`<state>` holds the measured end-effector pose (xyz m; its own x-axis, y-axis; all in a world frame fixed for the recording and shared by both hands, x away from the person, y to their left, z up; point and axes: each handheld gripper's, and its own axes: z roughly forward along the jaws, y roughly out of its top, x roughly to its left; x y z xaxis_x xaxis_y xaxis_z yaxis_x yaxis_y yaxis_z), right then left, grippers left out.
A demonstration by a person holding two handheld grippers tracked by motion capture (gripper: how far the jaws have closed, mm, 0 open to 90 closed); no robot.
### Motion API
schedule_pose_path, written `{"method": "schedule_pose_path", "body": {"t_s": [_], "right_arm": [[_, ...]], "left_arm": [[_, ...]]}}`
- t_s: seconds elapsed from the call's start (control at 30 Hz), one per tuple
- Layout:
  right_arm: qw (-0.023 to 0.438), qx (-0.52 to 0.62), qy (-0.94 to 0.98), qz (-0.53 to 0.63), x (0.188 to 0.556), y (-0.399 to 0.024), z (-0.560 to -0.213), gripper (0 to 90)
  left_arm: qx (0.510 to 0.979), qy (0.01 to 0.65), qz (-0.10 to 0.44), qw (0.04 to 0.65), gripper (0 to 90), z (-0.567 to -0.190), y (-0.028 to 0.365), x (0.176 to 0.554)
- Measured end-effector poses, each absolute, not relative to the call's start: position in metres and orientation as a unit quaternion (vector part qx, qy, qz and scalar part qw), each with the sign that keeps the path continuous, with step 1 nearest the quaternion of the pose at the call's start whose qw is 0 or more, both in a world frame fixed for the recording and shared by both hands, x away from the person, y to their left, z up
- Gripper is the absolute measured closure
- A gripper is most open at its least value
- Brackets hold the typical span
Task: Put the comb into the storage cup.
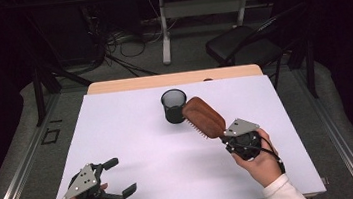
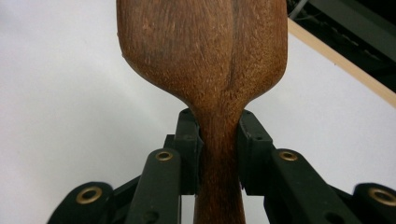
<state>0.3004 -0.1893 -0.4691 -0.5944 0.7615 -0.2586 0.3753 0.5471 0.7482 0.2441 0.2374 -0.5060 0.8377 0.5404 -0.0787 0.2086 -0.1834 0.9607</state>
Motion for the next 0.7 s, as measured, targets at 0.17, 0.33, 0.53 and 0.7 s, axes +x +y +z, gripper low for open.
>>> {"method": "schedule_pose_path", "body": {"t_s": [0.17,0.33,0.53,0.7], "right_arm": [[0.298,0.337,0.825,0.343,0.300,-0.184,-0.462,73.1],[0.302,0.332,0.818,0.358,0.299,-0.178,-0.457,73.1],[0.308,0.327,0.814,0.369,0.298,-0.172,-0.455,73.1],[0.314,0.322,0.805,0.386,0.297,-0.166,-0.453,73.1]], "left_arm": [[0.756,0.249,0.141,0.588,0.3,-0.506,0.238,0.244],[0.757,0.249,0.141,0.588,0.3,-0.506,0.238,0.244],[0.756,0.249,0.142,0.588,0.3,-0.506,0.238,0.244],[0.757,0.250,0.142,0.587,0.3,-0.506,0.238,0.245]]}}
